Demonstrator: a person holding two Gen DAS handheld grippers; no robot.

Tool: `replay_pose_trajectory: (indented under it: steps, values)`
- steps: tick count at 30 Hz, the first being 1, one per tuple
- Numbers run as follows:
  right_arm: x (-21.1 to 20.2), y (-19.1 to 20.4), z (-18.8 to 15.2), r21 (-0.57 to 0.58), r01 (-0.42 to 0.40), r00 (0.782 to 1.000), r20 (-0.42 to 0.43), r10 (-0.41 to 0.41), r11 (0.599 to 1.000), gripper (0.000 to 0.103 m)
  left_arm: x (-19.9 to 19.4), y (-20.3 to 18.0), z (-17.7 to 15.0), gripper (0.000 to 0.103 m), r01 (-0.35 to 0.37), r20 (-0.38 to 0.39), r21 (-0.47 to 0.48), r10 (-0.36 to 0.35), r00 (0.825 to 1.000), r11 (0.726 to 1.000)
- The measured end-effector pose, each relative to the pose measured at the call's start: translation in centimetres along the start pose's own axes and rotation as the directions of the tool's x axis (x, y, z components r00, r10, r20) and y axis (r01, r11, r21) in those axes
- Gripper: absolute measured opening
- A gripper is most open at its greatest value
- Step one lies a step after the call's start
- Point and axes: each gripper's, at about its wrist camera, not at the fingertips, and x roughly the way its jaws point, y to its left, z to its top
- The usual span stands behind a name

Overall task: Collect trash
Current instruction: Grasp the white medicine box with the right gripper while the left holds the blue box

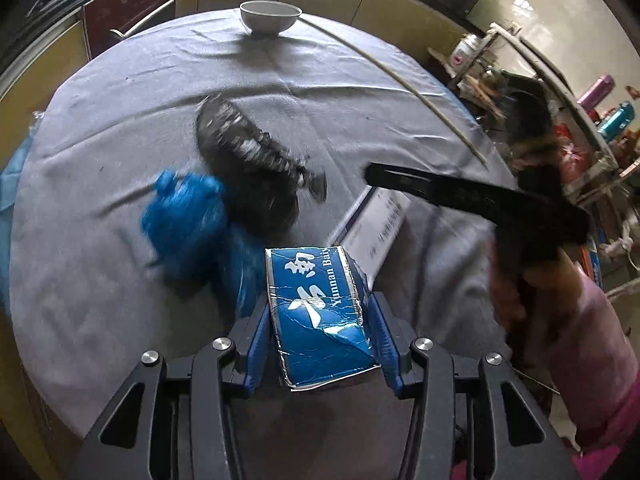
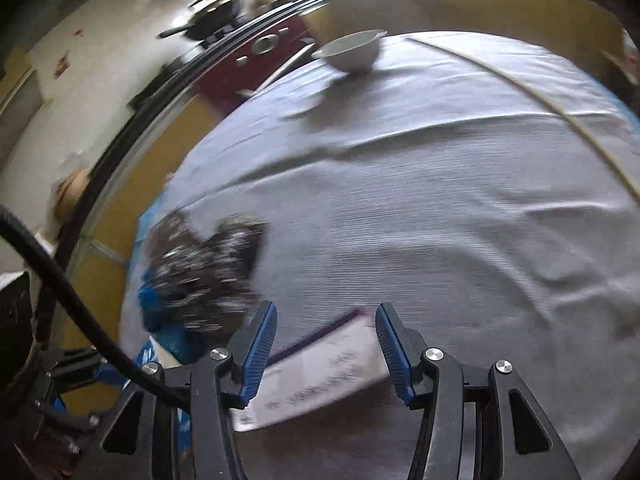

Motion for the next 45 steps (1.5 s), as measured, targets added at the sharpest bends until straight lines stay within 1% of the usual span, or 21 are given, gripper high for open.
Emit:
replay_pose_trajectory:
  steps: [4, 6, 7, 10, 13, 15, 16, 19, 21, 23, 27, 28, 30, 32, 34, 37, 38, 40, 42, 43, 45]
  values:
    - [1.2, 1.3, -0.4, -0.077, 0.020, 1.000, -0.022, -0.022, 0.997, 0.055, -0.5, 0.3, -2.3, 0.049, 0.009, 0.000, -0.023, -0.009, 1.000, 1.000]
    - [1.1, 1.7, -0.7, -0.099, 0.055, 0.997, -0.047, -0.060, 0.994, 0.050, -0.4, 0.7, -3.2, 0.050, -0.006, -0.006, -0.041, 0.006, 1.000, 0.999]
    - [1.0, 2.2, -1.1, -0.131, 0.089, 0.993, -0.066, -0.098, 0.987, 0.050, -0.3, 0.8, -3.5, 0.050, -0.009, -0.010, -0.048, 0.008, 1.000, 0.999]
    - [0.2, 2.7, -2.5, -0.205, 0.118, 0.983, -0.114, -0.143, 0.972, 0.050, 0.2, 1.1, -4.4, 0.050, -0.017, -0.022, -0.071, 0.015, 1.000, 0.997]
    - [-0.7, 2.5, -4.0, -0.200, 0.082, 0.974, -0.190, -0.121, 0.976, 0.050, 0.6, 1.1, -5.3, 0.050, -0.047, -0.028, -0.073, 0.045, 0.999, 0.996]
    - [-1.4, 2.5, -4.4, -0.216, 0.096, 0.976, -0.172, -0.134, 0.972, 0.050, 0.8, 0.9, -5.8, 0.050, -0.069, -0.029, -0.071, 0.067, 0.997, 0.995]
    - [-1.7, 2.3, -4.3, -0.202, 0.099, 0.977, -0.164, -0.133, 0.974, 0.050, 1.0, 1.0, -5.9, 0.050, -0.069, -0.030, -0.076, 0.067, 0.997, 0.995]
    - [-1.7, 0.8, -3.7, -0.018, 0.070, 0.977, -0.203, -0.072, 0.997, 0.052, 0.9, 1.0, -6.3, 0.051, -0.075, -0.022, -0.083, 0.074, 0.997, 0.994]
    - [-1.3, 0.2, -3.3, 0.092, 0.055, 0.978, -0.206, -0.035, 0.994, 0.060, 0.8, 0.8, -6.6, 0.059, -0.095, -0.014, -0.084, 0.094, 0.995, 0.992]
    - [-0.6, 0.0, -2.9, 0.153, 0.075, 0.978, -0.205, -0.042, 0.985, 0.064, 0.7, 0.7, -7.0, 0.060, -0.095, -0.004, -0.087, 0.095, 0.995, 0.992]
    - [0.7, -0.4, -1.9, 0.261, 0.165, 0.976, -0.182, -0.119, 0.951, 0.066, 0.1, 0.6, -7.7, 0.060, -0.103, 0.022, -0.084, 0.105, 0.994, 0.991]
    - [0.8, -0.1, -1.6, 0.257, 0.190, 0.973, -0.175, -0.148, 0.947, 0.070, 0.0, 0.7, -7.8, 0.060, -0.105, 0.028, -0.089, 0.108, 0.994, 0.991]
    - [1.6, 1.1, -1.1, 0.220, 0.266, 0.956, -0.186, -0.227, 0.939, 0.070, -0.2, 0.8, -7.9, 0.060, -0.107, 0.038, -0.103, 0.111, 0.993, 0.989]
    - [2.5, 2.5, -0.8, 0.154, 0.360, 0.924, -0.193, -0.329, 0.920, 0.070, -0.5, 0.8, -8.1, 0.060, -0.106, 0.047, -0.111, 0.111, 0.993, 0.988]
    - [3.2, 3.6, -0.8, 0.095, 0.420, 0.899, -0.181, -0.400, 0.902, 0.070, -0.7, 0.6, -8.3, 0.060, -0.101, 0.059, -0.111, 0.108, 0.992, 0.989]
    - [3.8, 5.0, -1.6, 0.001, 0.479, 0.868, -0.149, -0.474, 0.878, 0.070, -1.0, 0.4, -8.6, 0.060, -0.117, 0.077, -0.114, 0.126, 0.989, 0.987]
    - [3.8, 5.4, -1.9, -0.031, 0.488, 0.863, -0.131, -0.487, 0.872, 0.067, -0.6, 0.2, -8.7, 0.060, -0.126, 0.079, -0.114, 0.136, 0.988, 0.985]
    - [3.6, 5.8, -2.4, -0.051, 0.478, 0.870, -0.109, -0.480, 0.877, 0.061, -0.2, -0.1, -9.0, 0.060, -0.137, 0.075, -0.121, 0.147, 0.986, 0.983]
    - [3.2, 6.0, -2.9, -0.062, 0.464, 0.878, -0.100, -0.468, 0.884, 0.057, 0.2, -0.2, -9.1, 0.049, -0.124, 0.071, -0.131, 0.134, 0.988, 0.984]
    - [2.8, 5.9, -3.2, -0.066, 0.456, 0.882, -0.095, -0.461, 0.887, 0.056, 0.2, -0.3, -9.3, 0.048, -0.113, 0.073, -0.135, 0.123, 0.990, 0.984]
    - [1.9, 5.6, -4.1, -0.072, 0.437, 0.893, -0.087, -0.442, 0.897, 0.055, 0.2, -0.8, -9.4, 0.048, -0.131, 0.083, -0.130, 0.142, 0.986, 0.983]
